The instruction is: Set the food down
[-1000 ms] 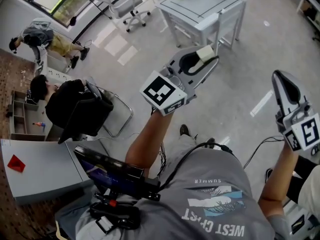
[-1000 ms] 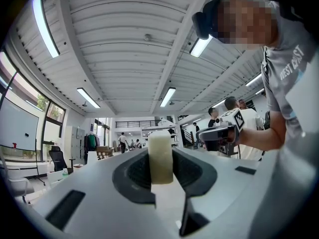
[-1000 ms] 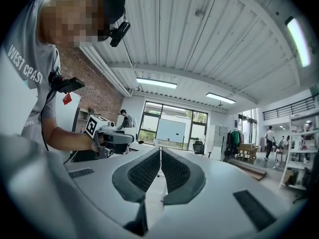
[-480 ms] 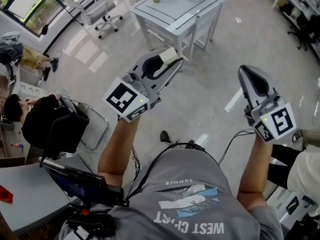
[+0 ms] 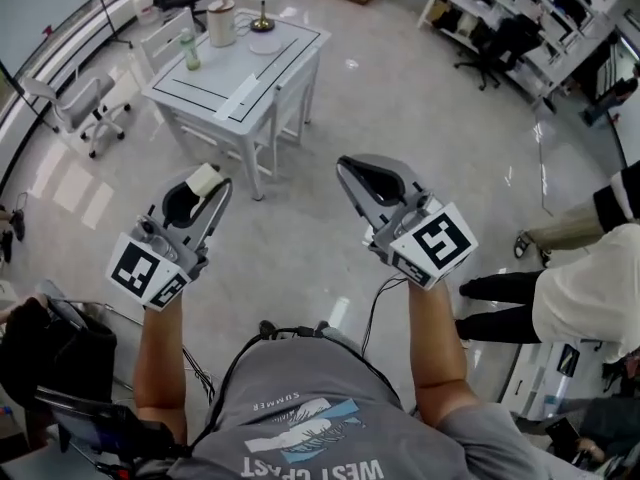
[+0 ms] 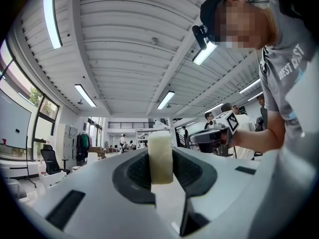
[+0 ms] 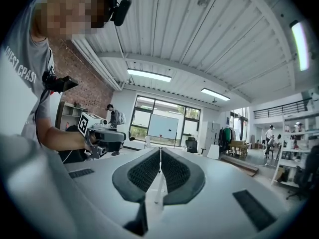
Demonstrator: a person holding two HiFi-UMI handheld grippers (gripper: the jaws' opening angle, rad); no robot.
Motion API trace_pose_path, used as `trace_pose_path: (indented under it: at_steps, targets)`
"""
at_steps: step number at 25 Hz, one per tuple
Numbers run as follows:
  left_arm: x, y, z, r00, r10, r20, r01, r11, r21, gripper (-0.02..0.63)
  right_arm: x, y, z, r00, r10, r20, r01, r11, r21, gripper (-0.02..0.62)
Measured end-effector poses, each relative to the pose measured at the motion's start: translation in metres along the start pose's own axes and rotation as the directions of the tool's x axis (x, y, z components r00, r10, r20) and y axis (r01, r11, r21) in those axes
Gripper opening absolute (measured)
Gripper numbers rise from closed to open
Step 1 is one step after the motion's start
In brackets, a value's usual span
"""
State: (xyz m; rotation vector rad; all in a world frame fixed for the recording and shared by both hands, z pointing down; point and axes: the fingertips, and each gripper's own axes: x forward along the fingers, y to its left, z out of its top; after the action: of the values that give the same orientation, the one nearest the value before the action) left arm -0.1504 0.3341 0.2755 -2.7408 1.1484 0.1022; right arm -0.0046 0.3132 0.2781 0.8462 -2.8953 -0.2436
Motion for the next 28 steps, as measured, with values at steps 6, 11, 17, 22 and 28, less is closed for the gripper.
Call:
trace_pose_path:
  at_steps: [6,11,17,22,28]
  targets:
    - [-0.001,0.013,-0.005,0.999,-0.023,0.026,0.024,0.999,-0.022,0.098,0.019,0.008,-0.001,1.0,-0.007,-0.03,0.006,1.0,-0.006,0.006]
    - [0.001,0.017,-0.018,0.999,-0.017,0.035,0.019,0.999,-0.037,0.098,0.029,0.005,-0.011,0.999,0.001,-0.044,-0.001,1.0,-0.011,0.006]
    - [0.047,0.051,-0.025,1.0,0.007,0.013,-0.006,0.999,-0.048,0.097,0.054,-0.047,-0.021,0.998,0.031,-0.057,-0.031,1.0,0.003,0.006]
    - [0.091,0.058,-0.02,0.999,0.045,0.01,-0.044,0.998,-0.036,0.098,0.054,-0.088,-0.019,0.996,0.078,-0.045,-0.078,0.997,-0.001,0.006]
    - [0.148,0.037,-0.031,1.0,0.018,0.009,-0.018,0.999,-0.035,0.098,0.03,-0.124,-0.02,0.988,0.136,-0.076,-0.136,0.991,0.002,0.006]
